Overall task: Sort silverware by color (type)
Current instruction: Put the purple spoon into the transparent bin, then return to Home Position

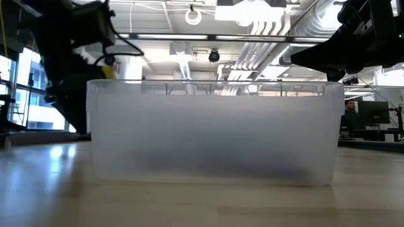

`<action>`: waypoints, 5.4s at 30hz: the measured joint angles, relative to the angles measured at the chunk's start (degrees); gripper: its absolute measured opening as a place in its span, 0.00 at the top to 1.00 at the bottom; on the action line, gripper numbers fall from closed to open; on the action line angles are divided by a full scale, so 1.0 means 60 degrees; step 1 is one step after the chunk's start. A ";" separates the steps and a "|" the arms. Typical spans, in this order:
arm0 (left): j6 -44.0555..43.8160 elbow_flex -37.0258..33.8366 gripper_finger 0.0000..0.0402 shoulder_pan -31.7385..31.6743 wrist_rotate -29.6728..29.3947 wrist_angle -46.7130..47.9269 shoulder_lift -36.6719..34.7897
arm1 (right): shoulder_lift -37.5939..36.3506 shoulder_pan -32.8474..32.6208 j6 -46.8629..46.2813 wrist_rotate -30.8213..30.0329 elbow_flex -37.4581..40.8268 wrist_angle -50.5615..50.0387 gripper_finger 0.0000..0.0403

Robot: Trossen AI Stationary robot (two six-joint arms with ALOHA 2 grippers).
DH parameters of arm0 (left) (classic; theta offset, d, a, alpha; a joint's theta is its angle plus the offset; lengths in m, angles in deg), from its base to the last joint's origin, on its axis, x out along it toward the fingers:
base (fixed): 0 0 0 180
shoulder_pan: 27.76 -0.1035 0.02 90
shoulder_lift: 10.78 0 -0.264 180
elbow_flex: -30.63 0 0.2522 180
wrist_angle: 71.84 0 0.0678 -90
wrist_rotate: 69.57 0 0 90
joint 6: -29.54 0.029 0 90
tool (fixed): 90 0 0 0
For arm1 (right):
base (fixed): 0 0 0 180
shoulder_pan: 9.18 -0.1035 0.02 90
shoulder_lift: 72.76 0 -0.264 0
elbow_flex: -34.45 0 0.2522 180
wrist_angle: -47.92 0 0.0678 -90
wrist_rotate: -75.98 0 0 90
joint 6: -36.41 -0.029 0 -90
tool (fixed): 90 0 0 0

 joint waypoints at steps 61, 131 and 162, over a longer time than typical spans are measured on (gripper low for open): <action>0.5953 0.1009 0.97 -0.2459 0.1602 -0.0222 0.2059 | 0.0004 0.0007 -0.0215 -0.0004 -0.0004 -0.0011 1.00; 0.5481 1.1129 0.99 0.2656 0.1207 0.0660 0.8408 | 0.0004 0.0008 -0.0466 -0.0003 -0.0004 -0.0393 1.00; 0.6456 1.1122 0.81 0.2656 0.0676 0.0856 0.8165 | 0.0007 0.0036 -0.0049 -0.0004 -0.0007 -0.0662 1.00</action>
